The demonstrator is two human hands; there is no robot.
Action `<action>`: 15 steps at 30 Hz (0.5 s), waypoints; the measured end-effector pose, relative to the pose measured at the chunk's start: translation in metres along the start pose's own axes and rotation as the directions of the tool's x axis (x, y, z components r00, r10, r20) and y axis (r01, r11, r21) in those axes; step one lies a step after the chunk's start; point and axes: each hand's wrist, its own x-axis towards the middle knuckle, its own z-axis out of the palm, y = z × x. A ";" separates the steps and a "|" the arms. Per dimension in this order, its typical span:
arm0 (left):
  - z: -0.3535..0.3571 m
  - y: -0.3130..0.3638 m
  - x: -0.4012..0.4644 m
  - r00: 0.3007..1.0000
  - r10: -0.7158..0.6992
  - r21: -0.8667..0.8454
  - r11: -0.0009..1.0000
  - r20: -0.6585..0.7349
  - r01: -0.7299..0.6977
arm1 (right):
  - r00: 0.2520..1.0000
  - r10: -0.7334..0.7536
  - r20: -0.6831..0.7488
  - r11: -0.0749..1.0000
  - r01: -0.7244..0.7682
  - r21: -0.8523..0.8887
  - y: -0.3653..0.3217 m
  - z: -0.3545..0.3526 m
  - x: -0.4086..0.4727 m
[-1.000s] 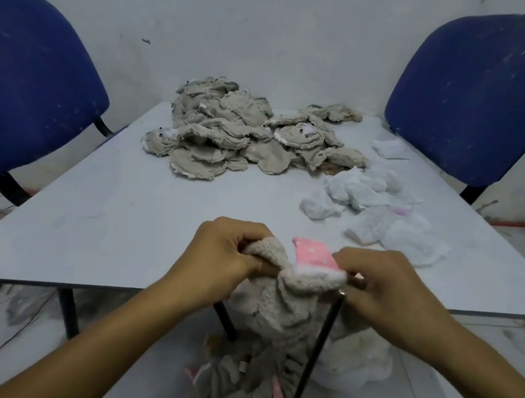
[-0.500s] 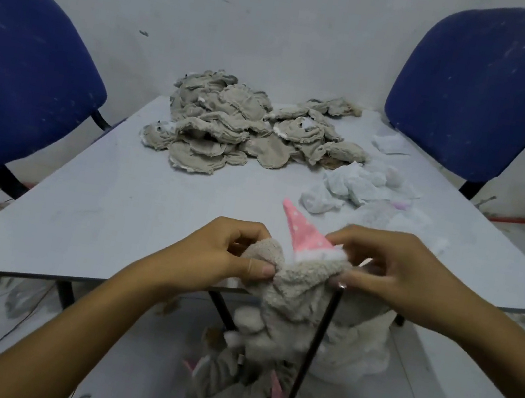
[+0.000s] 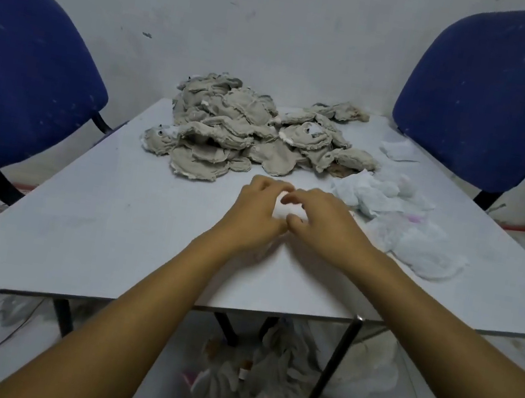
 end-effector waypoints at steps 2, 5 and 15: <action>-0.001 -0.010 0.033 0.997 -0.045 0.111 0.992 -0.068 0.053 | 0.998 0.061 -0.001 0.997 -0.061 -0.040 0.009 0.004 0.036; -0.012 -0.025 0.085 0.988 -0.040 0.403 0.910 -0.150 0.098 | 0.981 0.173 -0.089 0.981 -0.180 -0.071 0.031 0.001 0.089; 0.003 -0.079 0.168 0.991 -0.124 0.492 0.866 0.045 0.086 | 0.927 0.373 0.037 0.905 -0.355 -0.235 0.097 0.001 0.179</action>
